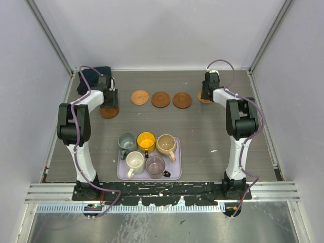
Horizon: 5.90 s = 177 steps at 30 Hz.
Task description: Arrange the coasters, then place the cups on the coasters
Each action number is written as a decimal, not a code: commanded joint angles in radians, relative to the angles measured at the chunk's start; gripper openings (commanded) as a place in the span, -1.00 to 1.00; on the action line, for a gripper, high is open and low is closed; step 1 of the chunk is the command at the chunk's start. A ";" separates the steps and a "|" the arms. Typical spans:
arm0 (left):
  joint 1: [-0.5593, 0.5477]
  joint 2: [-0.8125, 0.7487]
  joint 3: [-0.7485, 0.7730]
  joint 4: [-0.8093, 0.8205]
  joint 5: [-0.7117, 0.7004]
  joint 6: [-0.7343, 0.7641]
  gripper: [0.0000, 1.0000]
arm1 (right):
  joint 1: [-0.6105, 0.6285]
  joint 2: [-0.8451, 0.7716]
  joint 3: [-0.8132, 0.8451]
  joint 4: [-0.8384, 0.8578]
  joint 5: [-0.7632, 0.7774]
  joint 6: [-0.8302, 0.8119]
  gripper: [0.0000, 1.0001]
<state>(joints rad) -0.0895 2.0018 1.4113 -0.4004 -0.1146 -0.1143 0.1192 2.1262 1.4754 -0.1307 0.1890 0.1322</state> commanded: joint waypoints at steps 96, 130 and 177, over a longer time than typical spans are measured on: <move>-0.188 0.325 0.542 -0.212 0.288 0.068 -0.45 | -0.013 -0.038 -0.061 -0.057 -0.078 0.043 -0.77; -0.174 0.275 0.437 -0.184 0.289 0.025 -0.45 | 0.042 -0.125 -0.159 -0.064 -0.034 0.083 -0.68; -0.254 -0.435 -0.301 0.294 0.339 -0.140 0.06 | 0.162 -0.406 -0.409 0.044 -0.082 0.086 -0.58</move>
<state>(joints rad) -0.3420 1.6703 1.1732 -0.2005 0.2745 -0.2390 0.2714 1.8534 1.1213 -0.1471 0.1162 0.1970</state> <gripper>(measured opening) 0.506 0.197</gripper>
